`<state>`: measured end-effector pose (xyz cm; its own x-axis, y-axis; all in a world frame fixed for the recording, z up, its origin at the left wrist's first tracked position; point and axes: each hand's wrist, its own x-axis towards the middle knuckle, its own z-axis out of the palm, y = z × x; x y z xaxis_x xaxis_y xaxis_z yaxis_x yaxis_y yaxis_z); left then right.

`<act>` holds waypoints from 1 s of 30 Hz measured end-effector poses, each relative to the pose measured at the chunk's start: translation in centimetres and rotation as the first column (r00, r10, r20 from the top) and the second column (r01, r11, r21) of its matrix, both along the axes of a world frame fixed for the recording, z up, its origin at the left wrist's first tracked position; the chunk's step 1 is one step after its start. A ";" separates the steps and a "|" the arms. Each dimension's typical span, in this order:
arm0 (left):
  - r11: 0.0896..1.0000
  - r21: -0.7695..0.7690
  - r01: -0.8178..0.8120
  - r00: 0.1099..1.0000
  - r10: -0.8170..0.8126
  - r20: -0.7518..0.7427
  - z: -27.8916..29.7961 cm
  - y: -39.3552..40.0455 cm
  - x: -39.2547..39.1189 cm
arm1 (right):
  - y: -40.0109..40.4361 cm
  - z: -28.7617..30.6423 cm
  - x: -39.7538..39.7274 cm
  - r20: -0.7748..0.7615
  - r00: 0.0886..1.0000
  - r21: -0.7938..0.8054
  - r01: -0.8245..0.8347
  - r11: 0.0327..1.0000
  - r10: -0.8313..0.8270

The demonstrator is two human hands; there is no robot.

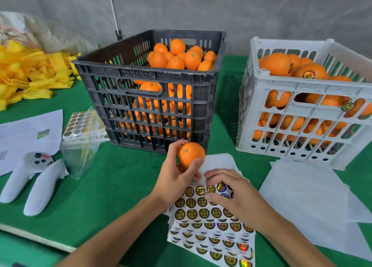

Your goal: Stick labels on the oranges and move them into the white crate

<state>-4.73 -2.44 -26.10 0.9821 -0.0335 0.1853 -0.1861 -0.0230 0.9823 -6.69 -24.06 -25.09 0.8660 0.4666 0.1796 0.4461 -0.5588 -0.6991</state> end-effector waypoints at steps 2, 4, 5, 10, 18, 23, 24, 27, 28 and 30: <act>1.000 0.014 -0.006 1.000 0.005 0.005 0.1 0.0 0.0 | 0.0 0.0 0.0 -0.011 1.000 0.006 -0.001 1.000 0.001; 1.000 0.020 -0.008 1.000 0.008 0.006 0.1 0.0 0.0 | 0.1 0.1 0.0 -0.017 1.000 0.013 -0.002 1.000 0.002; 1.000 0.020 -0.009 1.000 0.009 0.006 0.1 0.0 0.0 | 0.1 0.2 0.0 -0.022 1.000 0.018 -0.003 1.000 0.003; 1.000 0.012 -0.020 1.000 0.020 0.014 0.0 0.0 0.0 | -0.1 0.2 0.1 -0.005 1.000 -0.046 0.016 0.999 -0.017; 1.000 0.007 -0.023 1.000 0.023 0.010 0.3 -0.2 -0.2 | 0.0 0.1 -0.1 0.095 0.993 0.012 0.074 0.997 -0.075; 1.000 0.012 -0.022 1.000 0.022 0.008 0.4 -0.3 -0.3 | 0.2 0.6 -0.7 0.344 0.939 -0.071 0.059 0.996 -0.031; 1.000 0.016 -0.023 1.000 0.022 0.010 0.4 -0.2 -0.2 | 0.2 0.8 -0.8 0.373 0.928 -0.086 0.042 0.995 -0.006; 0.999 0.041 -0.019 1.000 0.018 0.017 0.1 -0.1 -0.1 | -0.2 1.8 -0.9 0.273 0.962 0.035 0.016 0.999 -0.025; 0.997 0.068 -0.021 1.000 0.019 0.023 -0.1 -0.1 -0.1 | -0.4 2.5 -0.9 0.171 0.983 0.166 0.034 0.986 -0.063; 0.986 0.163 -0.028 0.998 0.018 0.063 -0.3 -0.2 -0.1 | -0.6 3.7 -0.9 0.017 0.993 0.422 0.097 0.901 -0.114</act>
<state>-4.78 -2.62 -26.37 0.9701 -0.0454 0.2384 -0.2427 -0.1880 0.9517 -7.56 -24.65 -21.34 0.8939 0.2465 0.3744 0.4335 -0.2623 -0.8622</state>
